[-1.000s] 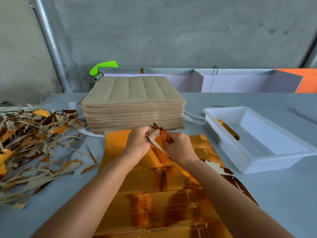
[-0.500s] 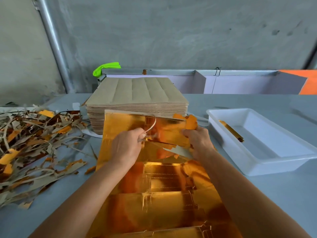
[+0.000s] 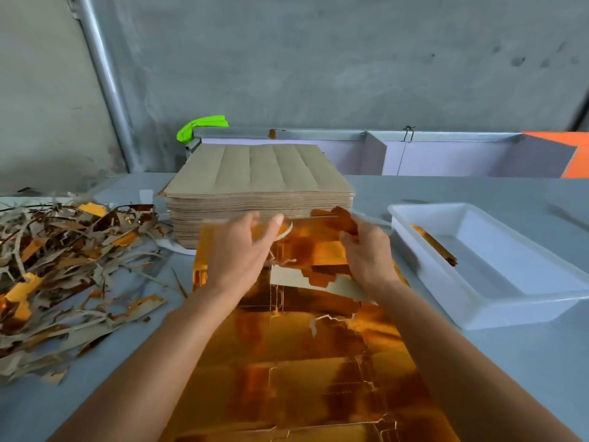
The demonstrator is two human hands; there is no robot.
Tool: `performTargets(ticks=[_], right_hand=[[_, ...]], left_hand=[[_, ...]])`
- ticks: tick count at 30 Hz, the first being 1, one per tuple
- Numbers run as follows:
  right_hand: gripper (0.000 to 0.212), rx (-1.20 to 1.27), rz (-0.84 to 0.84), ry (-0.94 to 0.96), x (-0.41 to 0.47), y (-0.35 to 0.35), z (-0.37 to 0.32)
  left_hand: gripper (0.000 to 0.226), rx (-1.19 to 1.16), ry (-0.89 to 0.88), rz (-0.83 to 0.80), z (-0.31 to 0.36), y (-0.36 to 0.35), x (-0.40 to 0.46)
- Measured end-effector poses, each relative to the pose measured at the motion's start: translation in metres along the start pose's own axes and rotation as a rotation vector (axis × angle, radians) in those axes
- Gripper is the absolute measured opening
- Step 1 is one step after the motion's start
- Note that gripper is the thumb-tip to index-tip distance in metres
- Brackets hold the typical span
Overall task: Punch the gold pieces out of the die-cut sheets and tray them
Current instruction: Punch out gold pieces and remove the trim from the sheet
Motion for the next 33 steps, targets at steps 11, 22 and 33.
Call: performTargets(ticks=[11, 22, 33], right_hand=[[0.016, 0.402, -0.186, -0.071, -0.008, 0.005, -0.007], [0.027, 0.765, -0.292, -0.269, -0.017, -0.007, -0.006], [0.013, 1.112, -0.284, -0.456, -0.013, -0.023, -0.003]], left_hand=[[0.018, 0.117, -0.21, -0.181, -0.002, -0.012, 0.013], [0.022, -0.116, 0.004, -0.194, -0.009, -0.012, 0.008], [0.014, -0.38, 0.073, -0.212, -0.013, -0.023, -0.001]])
Point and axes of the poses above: each hand's wrist, its own x-axis towards the middle knuckle, its own y-axis out of the back of the hand, z = x × y, the point moved 3 cm from there along x, towards the middle knuckle, and after that the axes turned 7 degrees about -y, right-handed, at the moved point
